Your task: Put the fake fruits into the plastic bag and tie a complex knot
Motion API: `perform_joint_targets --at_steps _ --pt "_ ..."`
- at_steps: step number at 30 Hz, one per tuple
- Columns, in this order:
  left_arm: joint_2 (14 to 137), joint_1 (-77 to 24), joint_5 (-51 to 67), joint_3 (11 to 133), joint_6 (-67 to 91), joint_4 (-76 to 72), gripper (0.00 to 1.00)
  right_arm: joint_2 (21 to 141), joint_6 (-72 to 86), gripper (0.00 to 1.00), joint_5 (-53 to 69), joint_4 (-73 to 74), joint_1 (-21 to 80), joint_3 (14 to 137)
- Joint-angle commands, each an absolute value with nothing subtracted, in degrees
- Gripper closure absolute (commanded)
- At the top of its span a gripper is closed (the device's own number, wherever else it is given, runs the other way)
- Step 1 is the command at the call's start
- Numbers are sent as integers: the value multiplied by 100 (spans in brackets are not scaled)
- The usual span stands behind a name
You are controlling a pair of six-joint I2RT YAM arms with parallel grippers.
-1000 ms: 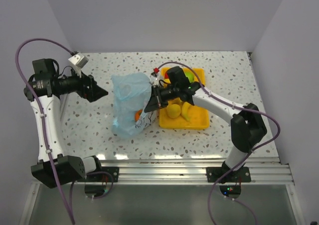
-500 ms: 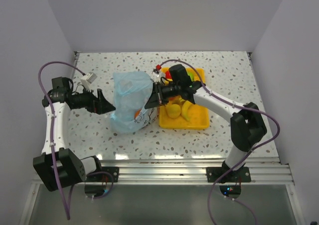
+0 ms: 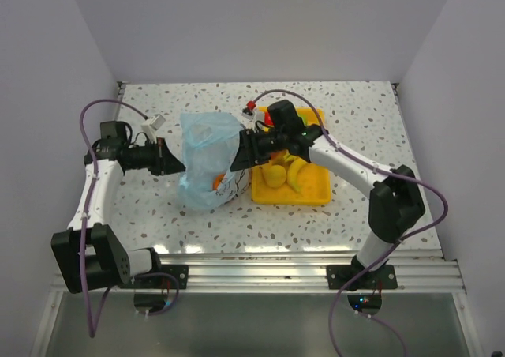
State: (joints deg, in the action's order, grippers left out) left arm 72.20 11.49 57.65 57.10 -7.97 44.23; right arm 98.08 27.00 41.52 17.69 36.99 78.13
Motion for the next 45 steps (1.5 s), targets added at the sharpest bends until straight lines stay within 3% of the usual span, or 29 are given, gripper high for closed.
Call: perform_joint_targets --at_steps 1,4,9,20,21,24,25,28,30,32,33,34,37,38,43,44,45 --pt "7269 1143 5809 5941 -932 4491 100 9334 1436 40 3210 2767 3665 8366" --pt "7207 1142 5880 5968 -1011 4526 100 9071 803 18 2358 3364 3665 8595" --pt "7277 1134 6003 6152 -1213 4728 100 8649 -95 1 1048 3358 3691 8833" --pt "7374 1125 6170 6214 -1212 4737 100 9149 -3171 1 -306 2989 5395 9361" --pt "7365 1116 6240 6223 -1239 4781 88 9193 -3530 2 -586 2779 5623 9334" --pt "7286 1125 6267 6179 -1205 4773 63 9316 -3980 1 -1071 2313 5975 9150" --pt "7286 1125 6284 6161 -1195 4764 48 9351 -4199 1 -1211 2016 6046 9106" --pt "7233 1116 6223 6091 -1213 4746 35 9457 -4552 1 -1608 1383 6187 8939" --pt "7198 1125 6161 6047 -1204 4711 33 9509 -4815 1 -1792 1083 6231 8833" --pt "7111 1116 6030 5994 -1065 4536 23 9580 -4974 3 -1793 818 6223 8807" --pt "7076 1116 5977 5959 -976 4413 20 9641 -5114 4 -1776 783 6223 8807" --pt "7032 1090 5924 5898 -784 4177 12 9659 -5159 10 -1784 695 6223 8807" --pt "6970 880 5592 5766 -345 3676 1 9799 -5221 30 -1845 528 6231 8929" --pt "6952 827 5546 5705 -238 3535 0 9852 -5221 43 -1872 536 6231 9008" --pt "7057 414 4897 5449 350 2823 0 10089 -5168 80 -1986 589 6153 9386" --pt "7153 378 4791 5449 360 2804 3 10125 -5151 85 -2004 589 6091 9430" --pt "7215 361 4747 5458 360 2786 9 10151 -5116 99 -2030 580 6047 9483"
